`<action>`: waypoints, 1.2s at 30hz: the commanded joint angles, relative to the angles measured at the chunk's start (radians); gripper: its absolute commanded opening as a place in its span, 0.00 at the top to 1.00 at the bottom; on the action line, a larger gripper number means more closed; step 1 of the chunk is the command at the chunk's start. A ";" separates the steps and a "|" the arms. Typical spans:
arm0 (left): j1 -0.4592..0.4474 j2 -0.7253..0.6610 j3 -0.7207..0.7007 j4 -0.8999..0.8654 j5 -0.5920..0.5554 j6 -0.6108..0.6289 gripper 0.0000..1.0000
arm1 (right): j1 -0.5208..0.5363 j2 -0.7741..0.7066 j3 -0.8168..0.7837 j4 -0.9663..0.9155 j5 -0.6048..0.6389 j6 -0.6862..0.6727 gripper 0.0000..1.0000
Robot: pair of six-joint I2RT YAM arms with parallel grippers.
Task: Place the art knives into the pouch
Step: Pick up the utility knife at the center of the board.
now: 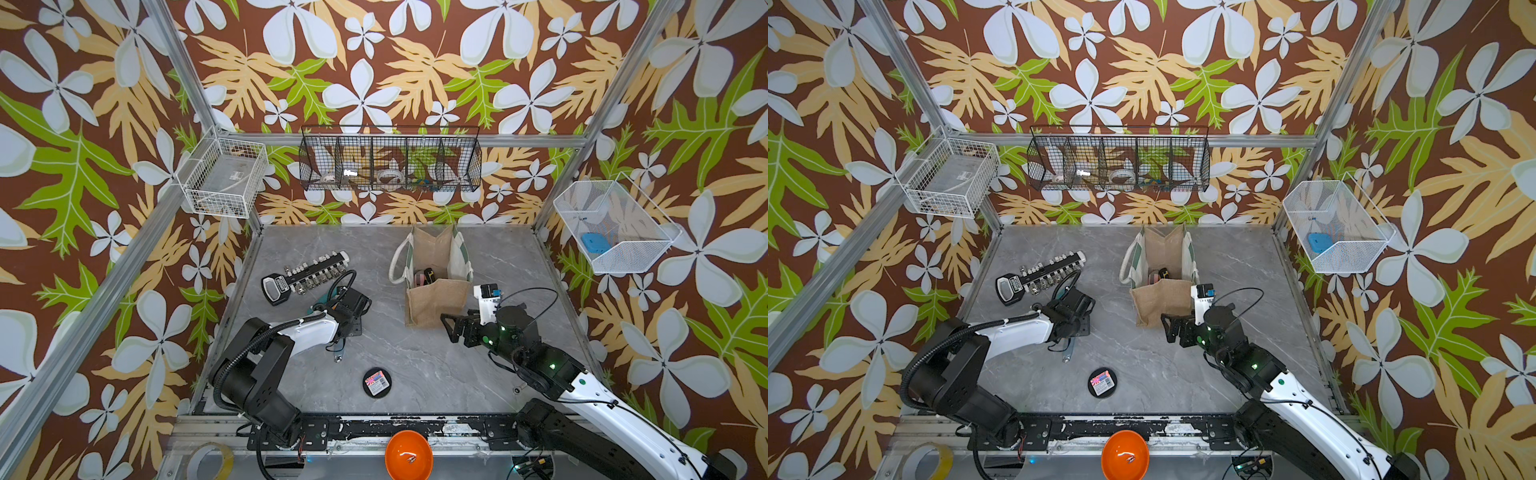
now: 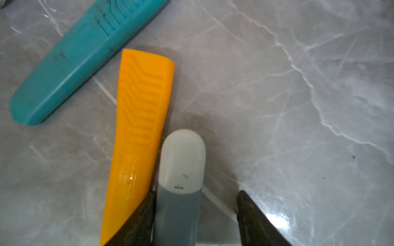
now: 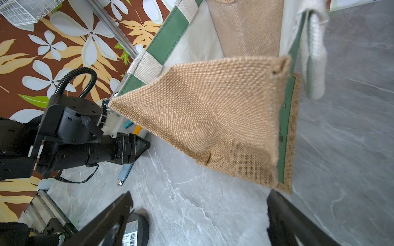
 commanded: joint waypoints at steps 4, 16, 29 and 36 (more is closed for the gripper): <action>0.003 0.019 0.008 -0.005 0.003 0.010 0.51 | 0.000 0.009 0.011 0.013 0.025 -0.015 0.02; 0.001 0.057 0.028 -0.001 0.039 0.028 0.66 | 0.001 0.020 0.013 0.025 0.032 -0.006 0.02; 0.003 0.051 0.033 0.002 0.056 0.035 0.71 | 0.001 0.021 0.022 0.025 0.019 0.003 0.02; 0.000 0.033 0.034 0.016 0.082 0.043 0.74 | 0.001 0.016 0.022 0.027 0.008 0.004 0.02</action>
